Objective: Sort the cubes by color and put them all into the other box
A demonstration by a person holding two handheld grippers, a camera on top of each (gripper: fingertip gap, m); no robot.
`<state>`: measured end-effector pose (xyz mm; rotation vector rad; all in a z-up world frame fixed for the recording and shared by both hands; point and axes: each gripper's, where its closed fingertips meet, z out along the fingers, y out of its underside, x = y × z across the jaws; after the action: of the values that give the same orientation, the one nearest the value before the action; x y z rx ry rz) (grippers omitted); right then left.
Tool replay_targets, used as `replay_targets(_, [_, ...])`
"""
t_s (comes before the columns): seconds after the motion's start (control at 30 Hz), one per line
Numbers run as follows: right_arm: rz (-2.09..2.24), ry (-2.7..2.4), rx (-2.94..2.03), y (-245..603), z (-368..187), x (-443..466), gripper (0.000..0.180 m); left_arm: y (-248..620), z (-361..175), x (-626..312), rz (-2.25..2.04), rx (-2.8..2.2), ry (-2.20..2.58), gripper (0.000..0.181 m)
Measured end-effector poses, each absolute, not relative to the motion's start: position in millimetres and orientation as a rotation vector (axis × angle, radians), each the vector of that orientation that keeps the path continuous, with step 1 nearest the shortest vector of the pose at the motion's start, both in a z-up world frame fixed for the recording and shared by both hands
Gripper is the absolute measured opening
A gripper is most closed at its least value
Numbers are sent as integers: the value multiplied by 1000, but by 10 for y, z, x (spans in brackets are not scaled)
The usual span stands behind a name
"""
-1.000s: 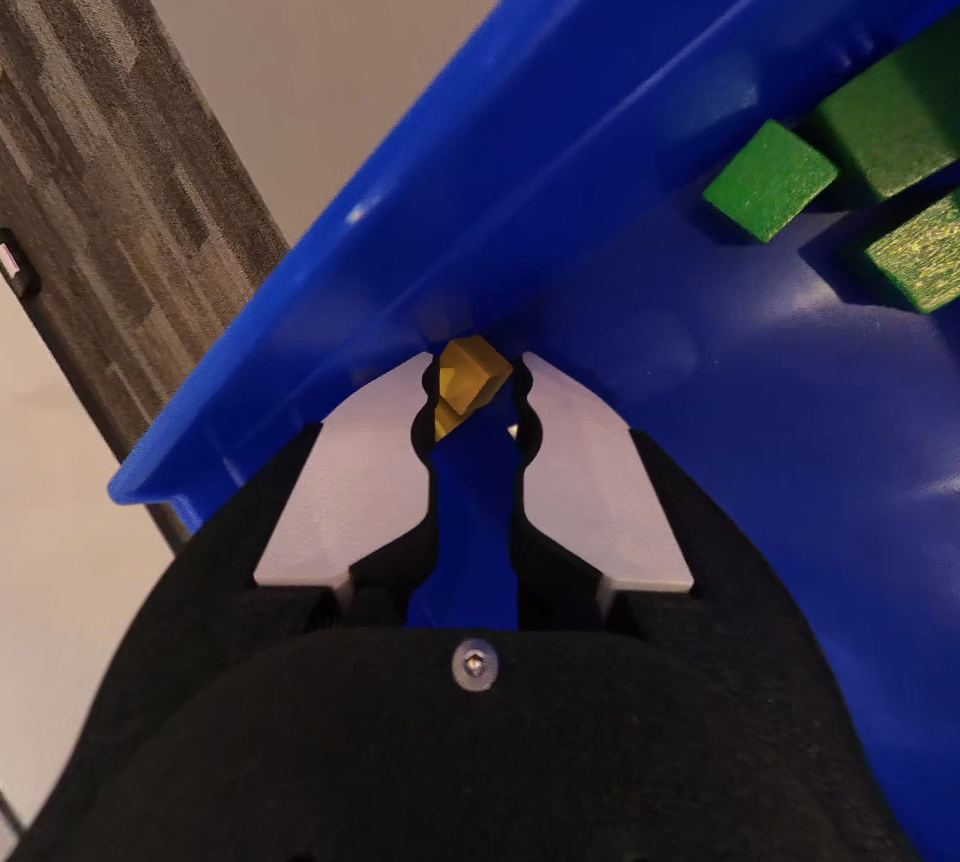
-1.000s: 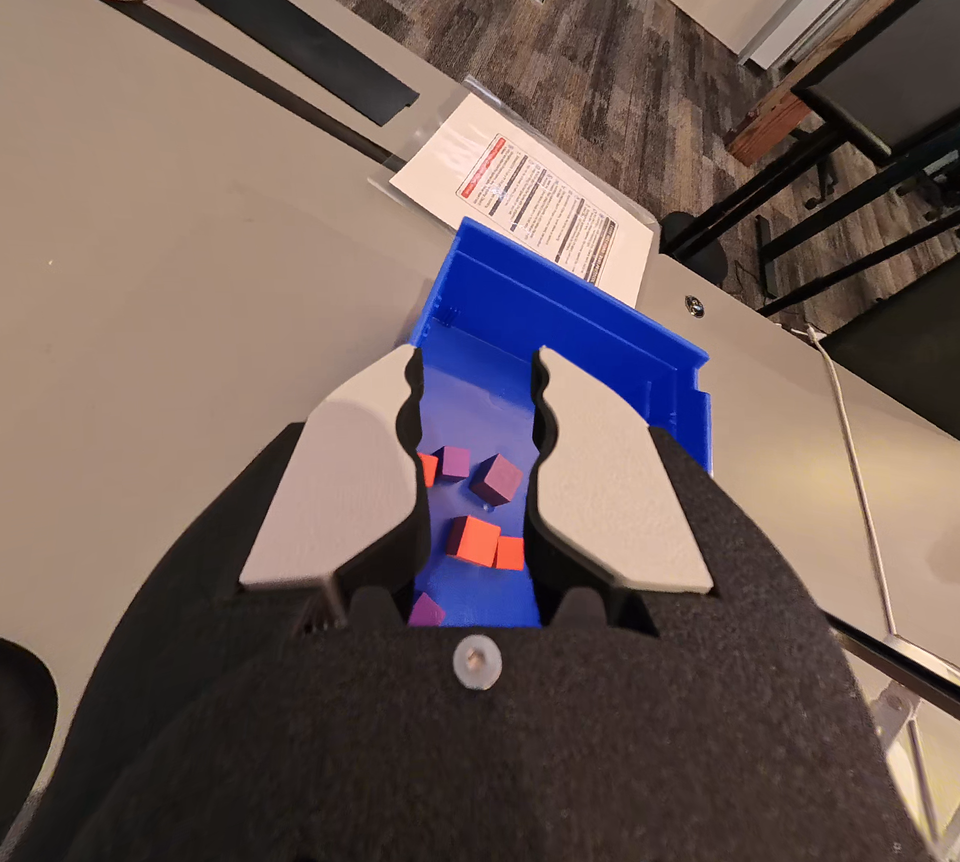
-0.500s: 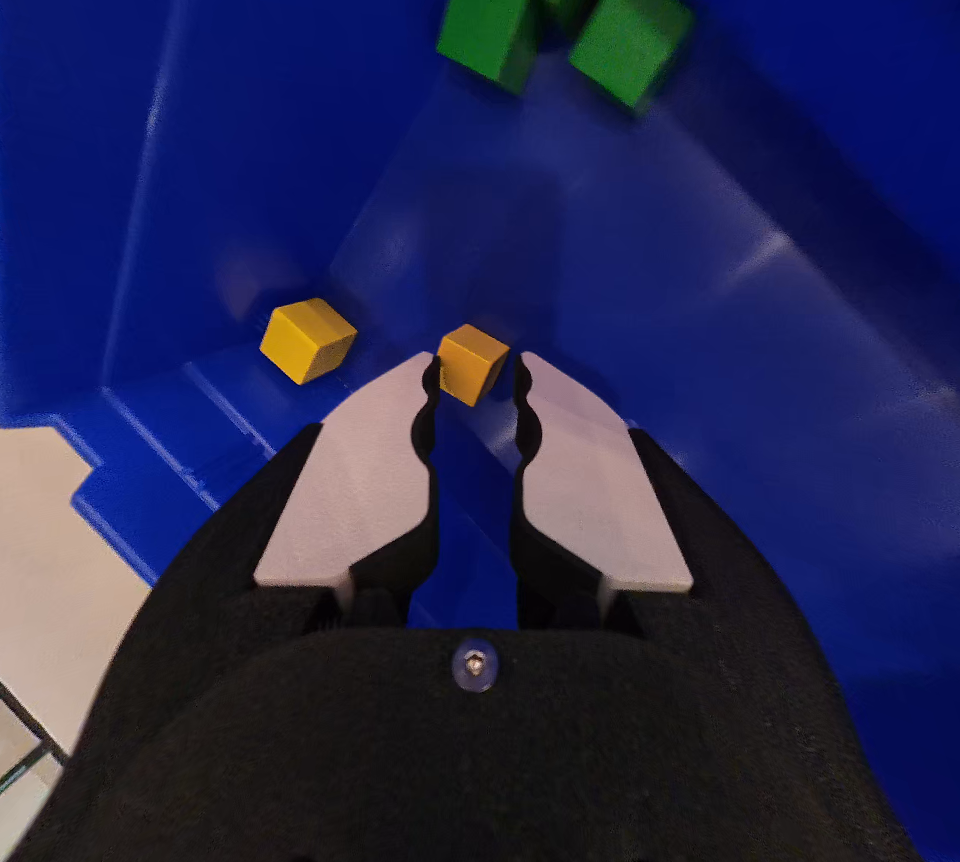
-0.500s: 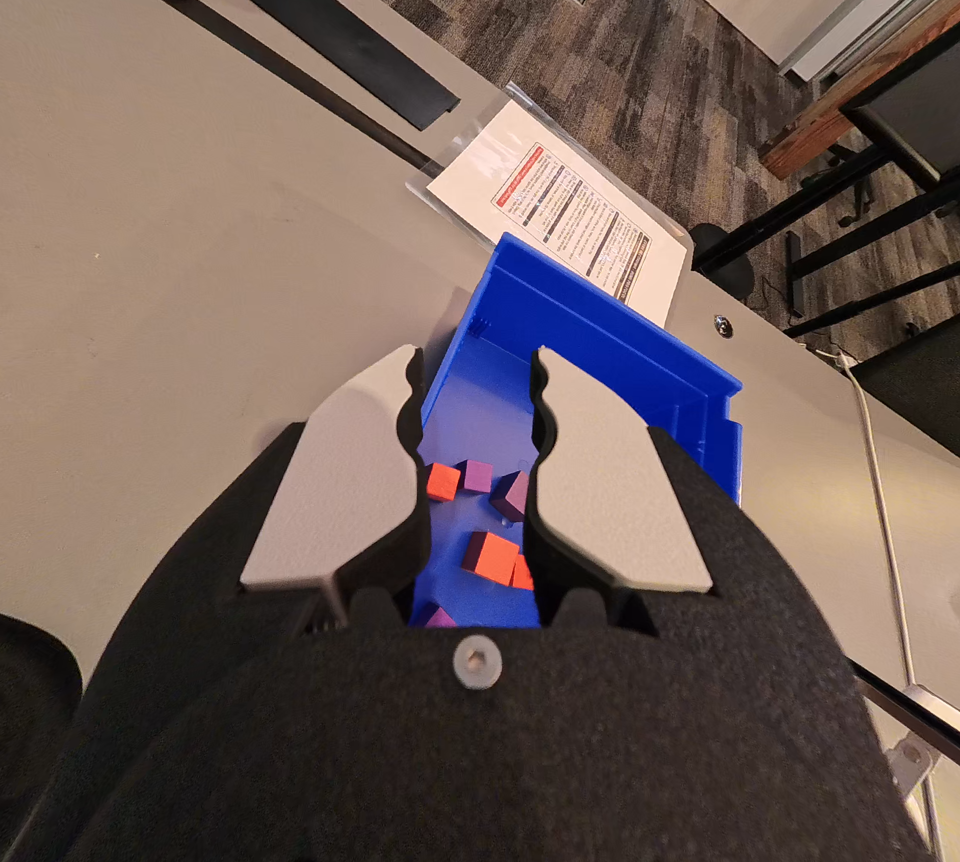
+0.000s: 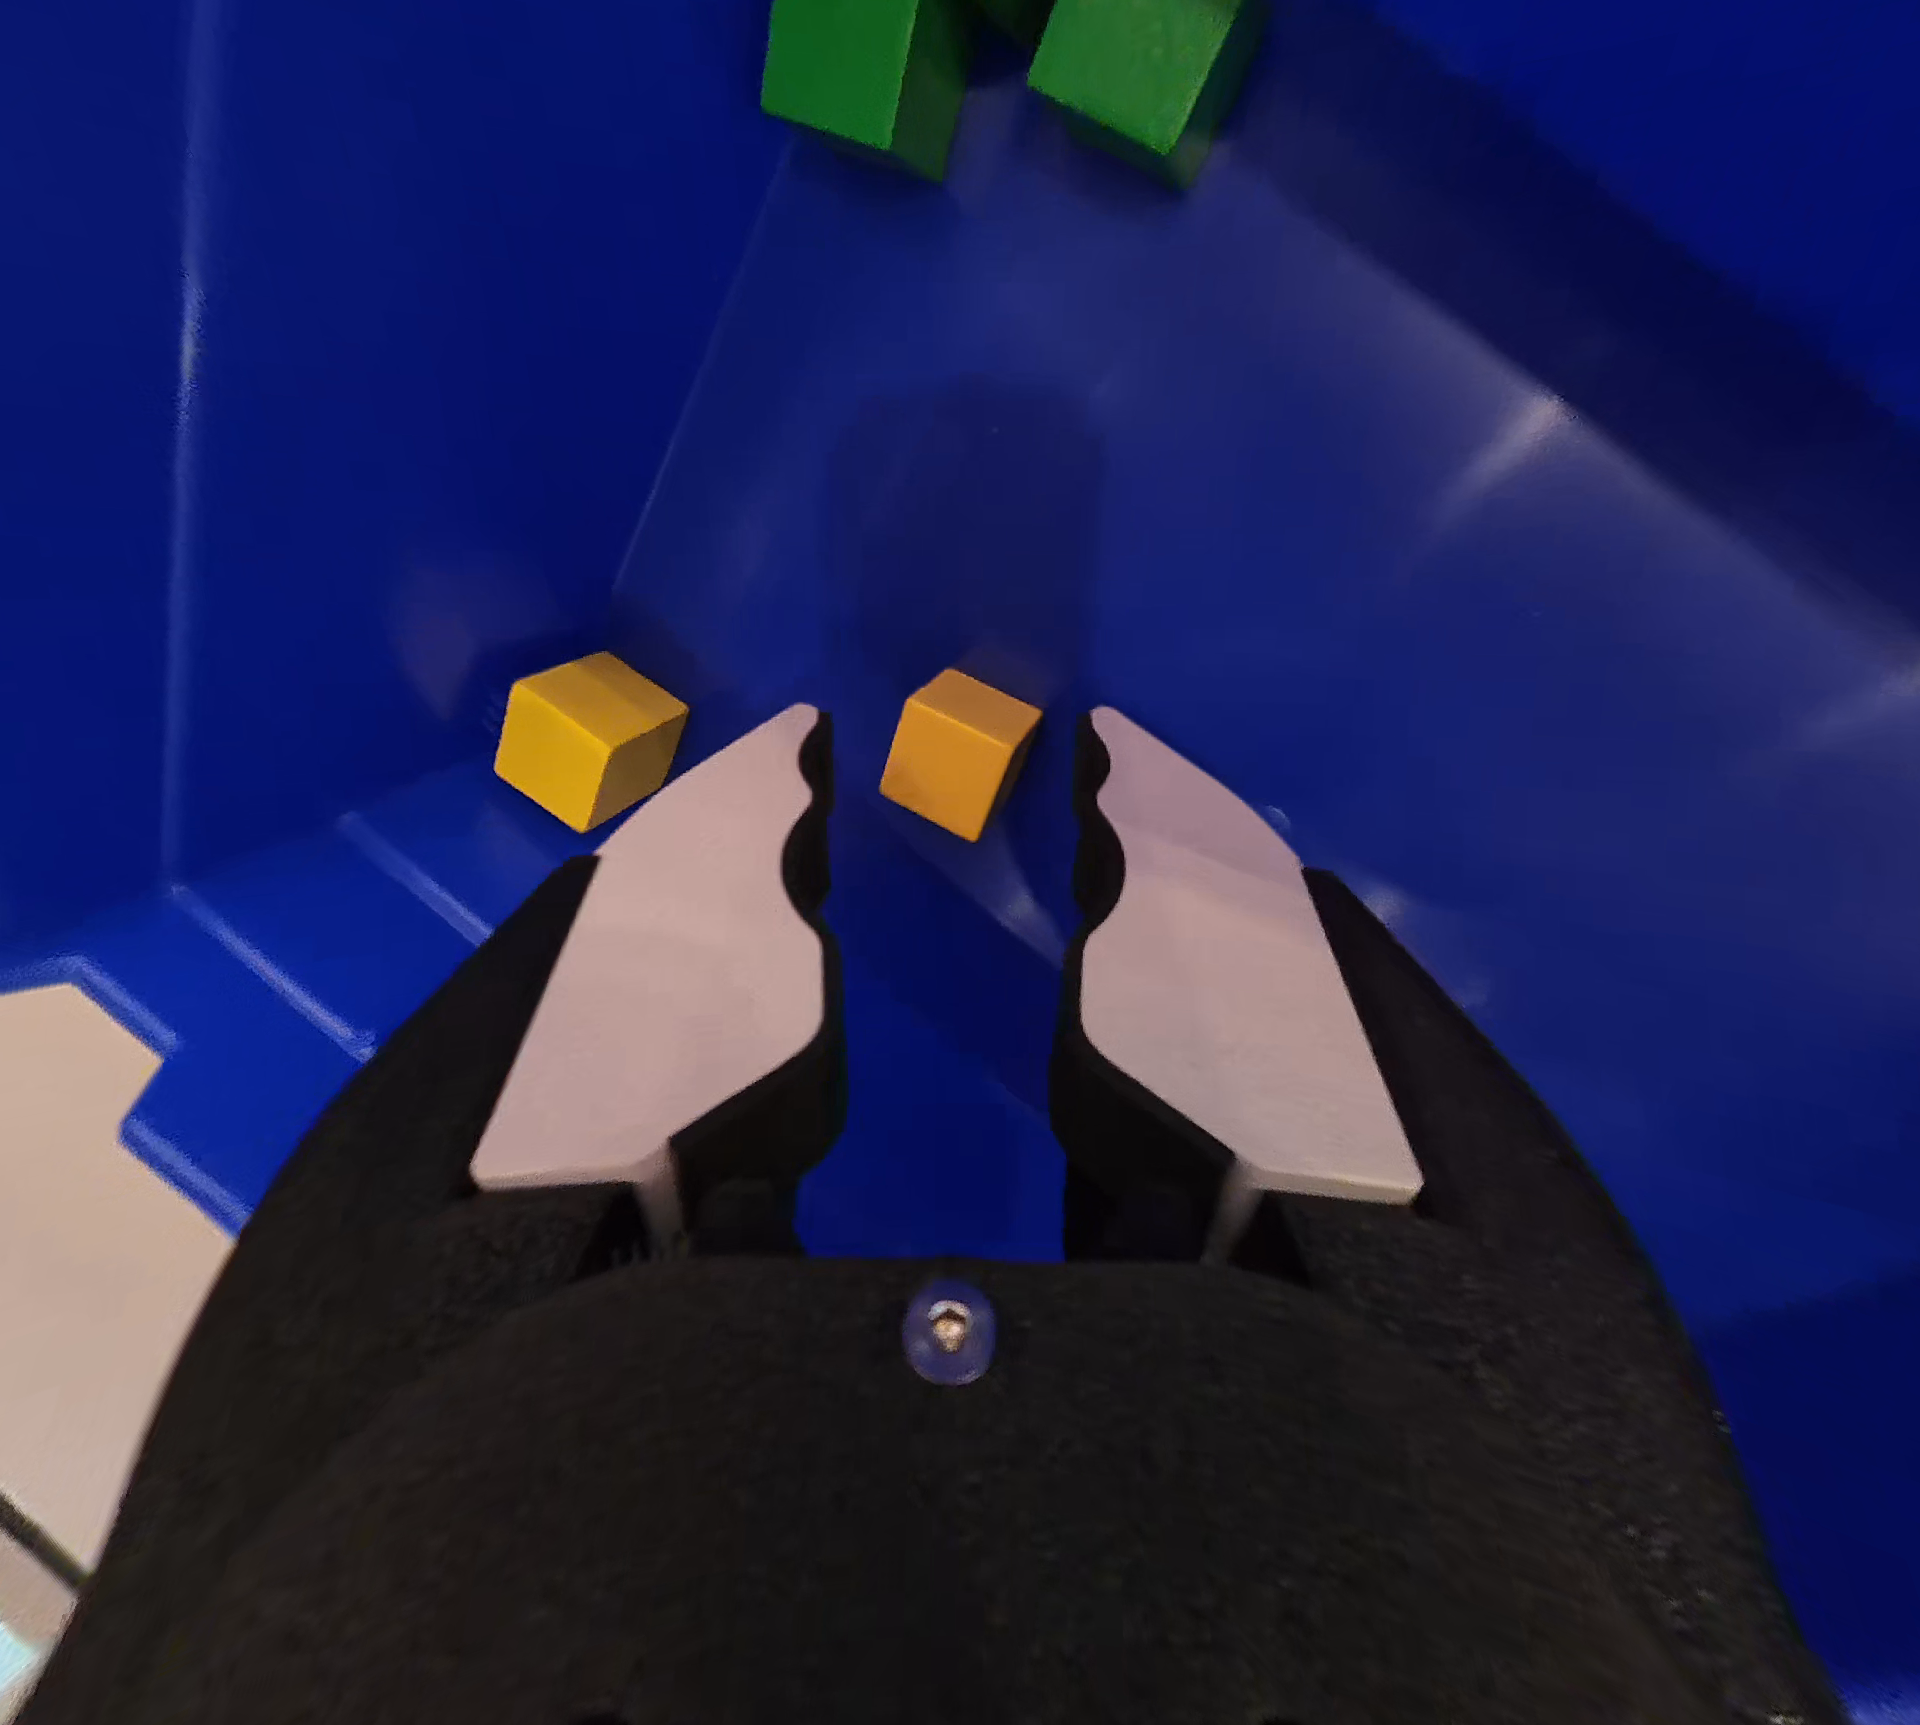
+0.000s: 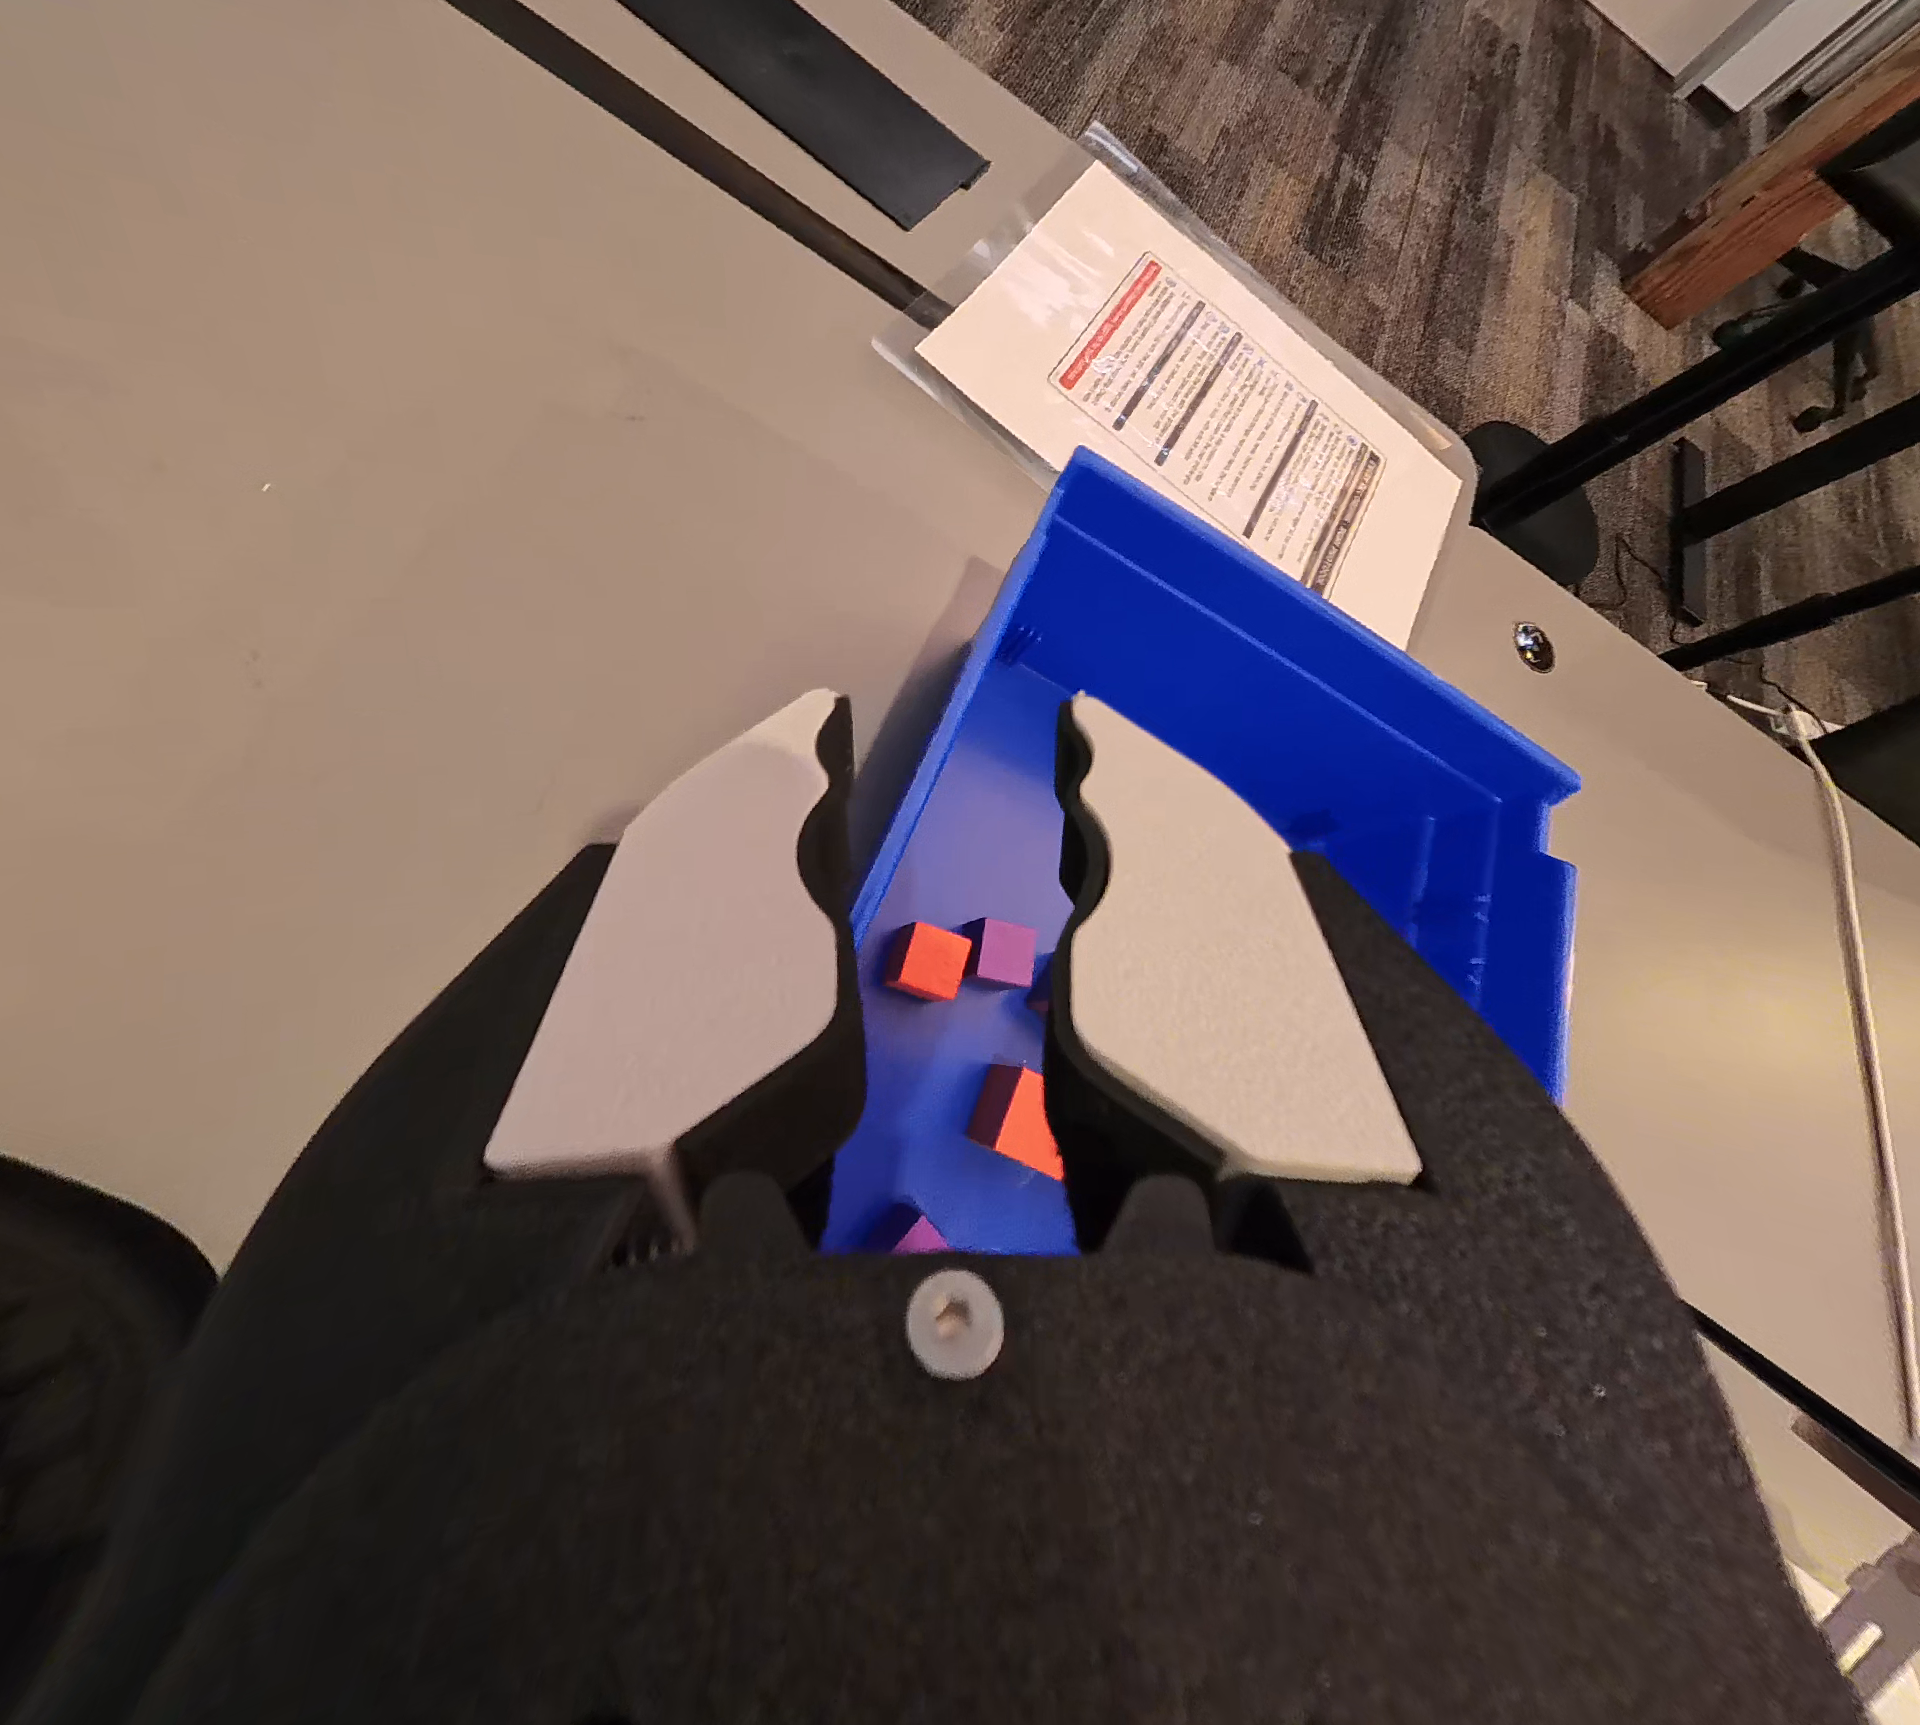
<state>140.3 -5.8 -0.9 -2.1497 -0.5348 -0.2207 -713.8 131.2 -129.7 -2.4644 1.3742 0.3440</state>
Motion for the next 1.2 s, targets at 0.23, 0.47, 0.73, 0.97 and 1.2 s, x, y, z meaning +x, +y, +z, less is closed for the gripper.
replay_targets(0.23, [-207, -557, -2178, -47, -71, 1368, 37, 1276, -1318, -7185, 315, -2557, 1346, 36])
replay_targets(0.47, [-190, -574, -2182, -60, -92, 1338, 36, 1195, -1307, -7215, 399, -2663, 1389, 23])
replay_targets(0.73, [-144, -613, -2076, 15, 140, 1102, 36, 1330, -29, -6614, 507, -2102, 1069, 22])
replay_targets(0.97, [304, -834, -1759, 88, 786, -365, 43, 402, 770, -4529, -58, -1590, 1007, 21])
replay_targets(1.2, [1378, -986, -1634, -465, 1015, -2045, 49, -480, 687, -3003, -335, -1221, 1134, 21])
